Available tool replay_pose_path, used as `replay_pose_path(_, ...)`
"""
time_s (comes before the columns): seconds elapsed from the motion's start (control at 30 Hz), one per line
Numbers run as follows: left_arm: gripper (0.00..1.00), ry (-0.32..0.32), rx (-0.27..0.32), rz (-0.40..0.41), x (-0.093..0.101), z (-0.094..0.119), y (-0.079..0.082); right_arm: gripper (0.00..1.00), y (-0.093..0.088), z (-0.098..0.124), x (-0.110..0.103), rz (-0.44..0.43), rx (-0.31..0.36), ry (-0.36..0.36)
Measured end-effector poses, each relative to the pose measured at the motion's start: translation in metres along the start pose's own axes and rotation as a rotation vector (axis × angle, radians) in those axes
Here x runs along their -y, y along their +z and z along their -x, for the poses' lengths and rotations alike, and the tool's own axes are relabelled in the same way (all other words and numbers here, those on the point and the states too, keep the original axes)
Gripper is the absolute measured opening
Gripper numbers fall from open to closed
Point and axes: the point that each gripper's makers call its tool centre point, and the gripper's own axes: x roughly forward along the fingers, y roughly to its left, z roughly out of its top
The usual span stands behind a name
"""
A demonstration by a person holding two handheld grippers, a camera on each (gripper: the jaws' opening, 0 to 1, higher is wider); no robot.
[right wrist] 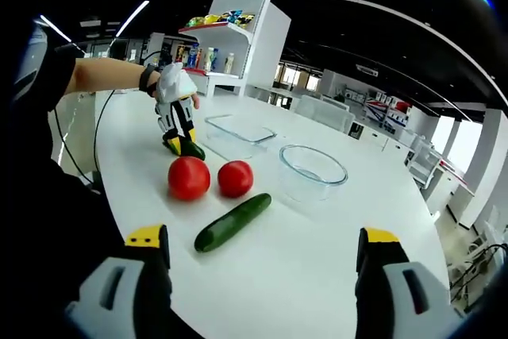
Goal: Sort the scattered tomatoes and cucumbers on the table and place them into their respective storage containers
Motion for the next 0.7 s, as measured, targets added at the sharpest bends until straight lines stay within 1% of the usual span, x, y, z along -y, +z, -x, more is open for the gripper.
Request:
replay_pose_path(0.03,0.22,0.005,-0.008,-0.015,0.003,0.005,0.003,0.95,-0.002,0.000,0.003,-0.001,-0.005,-0.008)
replay_pose_path(0.07,0.22,0.006,-0.007,-0.016,0.001,0.009,0.005,0.95,-0.003,0.000,0.005,0.000,-0.008,-0.012)
replay_pose_path(0.1,0.22,0.009,-0.001,-0.020,-0.002,0.012,0.008,0.95,-0.003,0.000,0.006,-0.001,-0.010,-0.015)
replay_pose_path(0.17,0.22,0.054,0.017,-0.054,-0.014,0.021,0.015,0.95,-0.003,-0.001,0.006,-0.006,-0.007,-0.013)
replay_pose_path(0.2,0.22,0.054,0.012,-0.051,-0.017,0.027,0.017,0.95,-0.003,-0.002,0.005,-0.008,-0.005,-0.010)
replay_pose_path(0.23,0.22,0.090,-0.010,-0.071,-0.011,0.035,0.027,0.95,-0.003,-0.003,0.005,-0.009,-0.004,-0.008)
replay_pose_path(0.27,0.22,0.089,-0.007,-0.069,-0.004,0.039,0.035,0.95,-0.003,-0.004,0.004,-0.009,-0.006,-0.005)
replay_pose_path(0.3,0.22,0.075,0.006,-0.079,-0.014,0.045,0.035,0.95,-0.005,-0.006,0.003,-0.008,-0.009,-0.001)
replay_pose_path(0.33,0.22,0.094,-0.002,-0.097,-0.024,0.052,0.036,0.95,-0.005,-0.006,0.002,-0.007,-0.012,0.001)
replay_pose_path(0.37,0.22,0.096,-0.007,-0.097,-0.036,0.056,0.035,0.95,-0.006,-0.007,0.001,-0.005,-0.014,0.003)
replay_pose_path(0.4,0.22,0.104,-0.010,-0.105,-0.042,0.060,0.037,0.95,-0.006,-0.007,0.001,-0.004,-0.016,0.005)
replay_pose_path(0.43,0.22,0.108,-0.009,-0.118,-0.054,0.061,0.037,0.95,-0.006,-0.007,0.001,-0.002,-0.017,0.006)
replay_pose_path(0.5,0.22,0.129,-0.015,-0.144,-0.071,0.066,0.042,0.95,-0.005,-0.006,0.001,-0.003,-0.014,0.005)
replay_pose_path(0.53,0.22,0.153,-0.011,-0.157,-0.081,0.069,0.046,0.95,-0.005,-0.005,0.001,-0.004,-0.013,0.003)
replay_pose_path(0.57,0.22,0.153,-0.010,-0.157,-0.083,0.070,0.048,0.95,-0.005,-0.004,0.002,-0.004,-0.013,0.002)
replay_pose_path(0.6,0.22,0.146,-0.008,-0.155,-0.094,0.073,0.054,0.95,-0.005,-0.003,0.003,0.001,-0.016,-0.002)
replay_pose_path(0.67,0.23,0.145,-0.003,-0.160,-0.104,0.074,0.060,0.95,-0.004,-0.001,0.004,0.006,-0.019,-0.009)
replay_pose_path(0.7,0.23,0.154,0.003,-0.178,-0.110,0.073,0.064,0.95,-0.004,0.000,0.005,0.007,-0.018,-0.012)
